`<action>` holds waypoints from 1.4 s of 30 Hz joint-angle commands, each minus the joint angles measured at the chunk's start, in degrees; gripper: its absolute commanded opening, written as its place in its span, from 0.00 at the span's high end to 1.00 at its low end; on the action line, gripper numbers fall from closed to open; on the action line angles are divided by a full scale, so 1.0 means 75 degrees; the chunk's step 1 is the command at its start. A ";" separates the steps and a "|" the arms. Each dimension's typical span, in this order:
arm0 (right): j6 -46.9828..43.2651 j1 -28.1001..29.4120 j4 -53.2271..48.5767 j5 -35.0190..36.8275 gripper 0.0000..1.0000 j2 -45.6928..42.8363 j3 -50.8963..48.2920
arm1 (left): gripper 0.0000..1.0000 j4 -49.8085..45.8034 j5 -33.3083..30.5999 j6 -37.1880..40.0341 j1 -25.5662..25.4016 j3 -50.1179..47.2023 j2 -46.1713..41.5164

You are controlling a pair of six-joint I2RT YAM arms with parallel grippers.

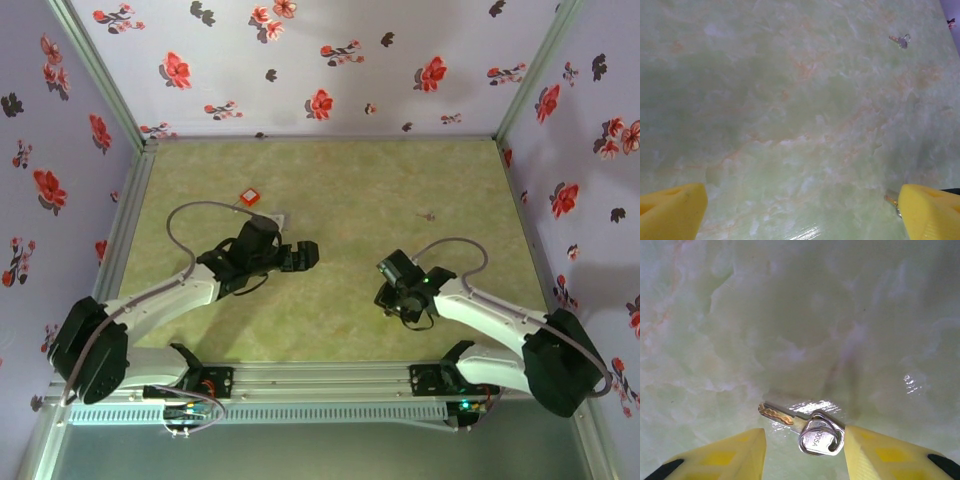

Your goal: Unlock with the key

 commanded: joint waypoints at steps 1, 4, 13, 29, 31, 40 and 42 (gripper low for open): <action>0.0275 0.0088 -0.0160 0.0216 0.56 0.0045 -0.0164 | 0.02 -0.0018 -0.0122 -0.0071 -0.0051 0.0003 0.0095; 0.0320 0.0101 -0.0073 0.0175 0.58 0.0112 -0.0247 | 0.02 -0.0006 -0.0127 -0.0082 -0.0047 0.0020 0.0161; 0.0407 0.0161 0.0173 0.0169 0.64 0.0330 -0.0342 | 0.03 -0.0024 -0.0148 -0.0097 -0.0049 0.0076 0.0365; 0.0545 0.0214 -0.0095 0.0343 0.95 -0.0238 -0.0647 | 0.04 0.0185 -0.0138 -0.0321 -0.0360 0.0304 0.0755; 0.0528 0.0220 -0.0107 0.0358 0.99 -0.0268 -0.0657 | 0.05 0.0279 -0.0114 -0.0399 -0.0516 0.0425 0.0941; 0.0285 0.0240 0.0056 0.0599 1.00 -0.0957 -0.0192 | 0.08 0.1643 0.1022 -0.2094 -0.0867 0.0740 0.1818; 0.0221 0.0244 0.0253 0.0683 1.00 -0.1183 -0.0038 | 0.09 0.2483 0.1385 -0.2871 -0.0906 0.0639 0.2023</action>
